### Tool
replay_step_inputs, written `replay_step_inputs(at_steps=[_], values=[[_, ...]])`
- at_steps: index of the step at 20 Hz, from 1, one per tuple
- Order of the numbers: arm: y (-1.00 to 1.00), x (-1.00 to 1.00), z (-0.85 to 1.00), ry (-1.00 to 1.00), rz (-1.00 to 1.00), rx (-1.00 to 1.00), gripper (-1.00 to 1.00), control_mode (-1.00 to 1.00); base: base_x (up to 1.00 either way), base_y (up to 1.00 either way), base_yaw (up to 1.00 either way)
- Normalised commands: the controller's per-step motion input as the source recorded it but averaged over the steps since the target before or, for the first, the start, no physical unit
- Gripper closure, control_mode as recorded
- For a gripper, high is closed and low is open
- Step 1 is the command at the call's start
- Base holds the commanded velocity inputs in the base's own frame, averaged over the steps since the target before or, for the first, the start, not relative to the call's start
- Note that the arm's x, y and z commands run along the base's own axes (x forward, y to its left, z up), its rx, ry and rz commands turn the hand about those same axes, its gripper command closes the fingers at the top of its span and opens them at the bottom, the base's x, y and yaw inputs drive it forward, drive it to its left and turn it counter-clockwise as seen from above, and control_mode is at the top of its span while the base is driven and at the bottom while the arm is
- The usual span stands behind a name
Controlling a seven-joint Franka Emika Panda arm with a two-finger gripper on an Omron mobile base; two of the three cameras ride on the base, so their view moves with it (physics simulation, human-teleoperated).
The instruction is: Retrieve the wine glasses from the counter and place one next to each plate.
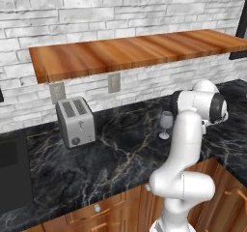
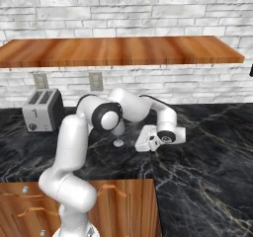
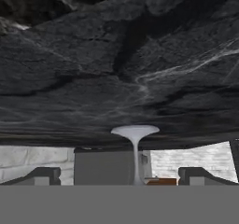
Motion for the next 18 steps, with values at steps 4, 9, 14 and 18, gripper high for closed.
replay_step_inputs(at_steps=[4, 9, 14, 18], values=[[0.43, 0.0, 0.0, 0.01, 0.0, -0.03, -1.0, -1.0, 0.0, 0.0, 0.0], [0.33, 0.04, -0.03, 0.0, 0.0, -0.01, -1.0, -1.0, 0.0, 0.0, 0.0], [0.06, 0.0, -0.09, 0.13, 0.0, 0.0, -1.0, -1.0, 0.0, 0.0, 0.0], [0.06, 0.0, -0.07, 0.1, 0.0, 0.0, -1.0, -1.0, 0.0, 0.0, 0.0]])
